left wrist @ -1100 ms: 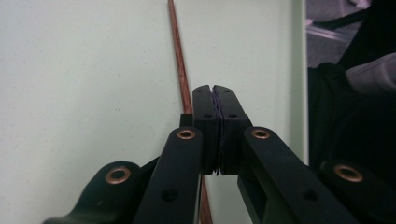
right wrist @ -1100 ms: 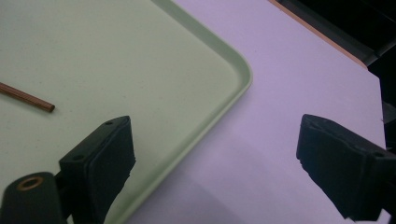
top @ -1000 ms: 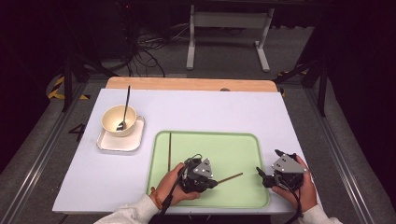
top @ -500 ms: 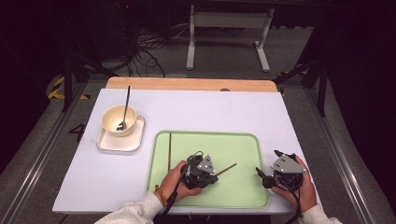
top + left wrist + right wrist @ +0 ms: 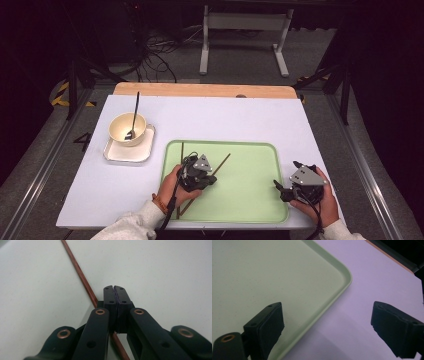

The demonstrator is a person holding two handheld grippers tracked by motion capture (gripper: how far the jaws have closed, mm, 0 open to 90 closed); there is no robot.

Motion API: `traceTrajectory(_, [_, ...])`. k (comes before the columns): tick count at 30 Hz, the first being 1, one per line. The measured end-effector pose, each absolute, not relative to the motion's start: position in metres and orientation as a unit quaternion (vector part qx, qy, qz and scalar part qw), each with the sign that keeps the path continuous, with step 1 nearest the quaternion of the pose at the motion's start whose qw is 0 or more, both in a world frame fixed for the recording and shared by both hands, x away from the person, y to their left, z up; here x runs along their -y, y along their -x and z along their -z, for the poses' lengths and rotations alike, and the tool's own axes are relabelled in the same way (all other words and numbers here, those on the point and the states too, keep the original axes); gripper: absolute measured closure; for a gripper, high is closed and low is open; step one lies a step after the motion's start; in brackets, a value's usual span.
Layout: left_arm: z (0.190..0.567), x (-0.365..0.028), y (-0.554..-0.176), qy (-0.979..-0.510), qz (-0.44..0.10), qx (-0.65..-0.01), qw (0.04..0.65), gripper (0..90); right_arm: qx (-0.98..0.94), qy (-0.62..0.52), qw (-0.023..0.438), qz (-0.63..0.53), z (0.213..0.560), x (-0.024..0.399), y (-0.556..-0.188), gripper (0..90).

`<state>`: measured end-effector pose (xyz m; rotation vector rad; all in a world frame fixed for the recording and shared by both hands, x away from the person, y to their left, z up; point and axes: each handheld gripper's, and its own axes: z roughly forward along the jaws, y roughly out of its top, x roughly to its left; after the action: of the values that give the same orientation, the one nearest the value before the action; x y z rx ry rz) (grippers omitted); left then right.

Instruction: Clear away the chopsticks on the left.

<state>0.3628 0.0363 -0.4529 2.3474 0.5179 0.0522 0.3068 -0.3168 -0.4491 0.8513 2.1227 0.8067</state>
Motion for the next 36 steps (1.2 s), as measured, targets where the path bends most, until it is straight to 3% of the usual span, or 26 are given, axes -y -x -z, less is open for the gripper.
traceTrajectory(12, [0.448,-0.071,-0.355,-0.919,-0.058,-0.219,0.323,88.5,-0.823,-0.329,0.348,-0.306,0.451,0.316,-0.308,11.6])
traceTrajectory(22, [0.450,-0.107,-0.341,-0.910,-0.058,-0.246,0.329,88.9,-0.822,-0.335,0.349,-0.301,0.453,0.318,-0.310,11.6])
traceTrajectory(36, [0.452,-0.128,-0.333,-0.897,-0.067,-0.277,0.337,85.1,-0.823,-0.335,0.347,-0.300,0.454,0.318,-0.310,11.5])
